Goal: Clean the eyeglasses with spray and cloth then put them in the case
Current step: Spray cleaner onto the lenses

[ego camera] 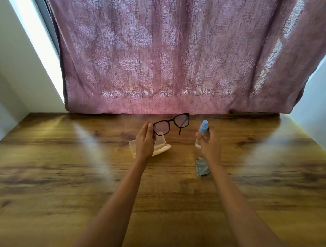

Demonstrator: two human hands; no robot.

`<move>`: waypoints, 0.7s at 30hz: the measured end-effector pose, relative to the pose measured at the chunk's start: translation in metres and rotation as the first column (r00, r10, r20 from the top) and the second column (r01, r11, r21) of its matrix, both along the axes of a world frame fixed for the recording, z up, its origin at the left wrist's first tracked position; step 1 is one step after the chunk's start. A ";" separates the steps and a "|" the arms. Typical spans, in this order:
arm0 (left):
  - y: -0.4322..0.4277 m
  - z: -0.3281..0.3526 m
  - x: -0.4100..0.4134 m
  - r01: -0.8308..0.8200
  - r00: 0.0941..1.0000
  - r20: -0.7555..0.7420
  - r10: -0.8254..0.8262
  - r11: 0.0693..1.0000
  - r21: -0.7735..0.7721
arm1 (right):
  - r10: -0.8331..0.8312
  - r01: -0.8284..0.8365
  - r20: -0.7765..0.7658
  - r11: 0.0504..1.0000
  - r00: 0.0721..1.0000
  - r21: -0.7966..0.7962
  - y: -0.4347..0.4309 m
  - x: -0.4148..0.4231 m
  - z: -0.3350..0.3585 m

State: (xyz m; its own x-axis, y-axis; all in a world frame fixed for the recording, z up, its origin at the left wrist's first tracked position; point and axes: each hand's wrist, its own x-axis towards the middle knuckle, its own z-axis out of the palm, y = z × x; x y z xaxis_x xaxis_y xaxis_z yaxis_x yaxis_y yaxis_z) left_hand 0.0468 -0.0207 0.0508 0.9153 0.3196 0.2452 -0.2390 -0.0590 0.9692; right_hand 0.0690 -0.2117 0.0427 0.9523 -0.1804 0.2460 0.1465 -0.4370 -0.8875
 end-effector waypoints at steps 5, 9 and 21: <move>-0.003 -0.005 0.009 0.015 1.000 -0.016 -0.015 1.000 0.007 | -0.111 0.108 -0.028 0.991 0.993 -0.083 -0.008 0.017 -0.016; -0.003 -0.007 0.015 0.022 1.000 -0.014 -0.022 1.000 0.007 | -0.151 0.145 -0.075 0.986 0.986 -0.081 -0.007 0.022 -0.020; 0.000 -0.017 0.024 0.023 0.999 -0.025 -0.023 0.999 0.022 | -0.210 0.202 -0.186 0.977 0.960 -0.062 -0.004 0.028 -0.042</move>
State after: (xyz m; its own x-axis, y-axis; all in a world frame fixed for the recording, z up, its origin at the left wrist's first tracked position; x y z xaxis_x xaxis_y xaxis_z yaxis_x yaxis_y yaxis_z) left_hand 0.0708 -0.0208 0.0336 0.9283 0.2930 0.2289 -0.2161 -0.0758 0.9734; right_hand 0.0970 -0.2156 0.0006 0.9255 -0.3712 0.0756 -0.1204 -0.4773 -0.8705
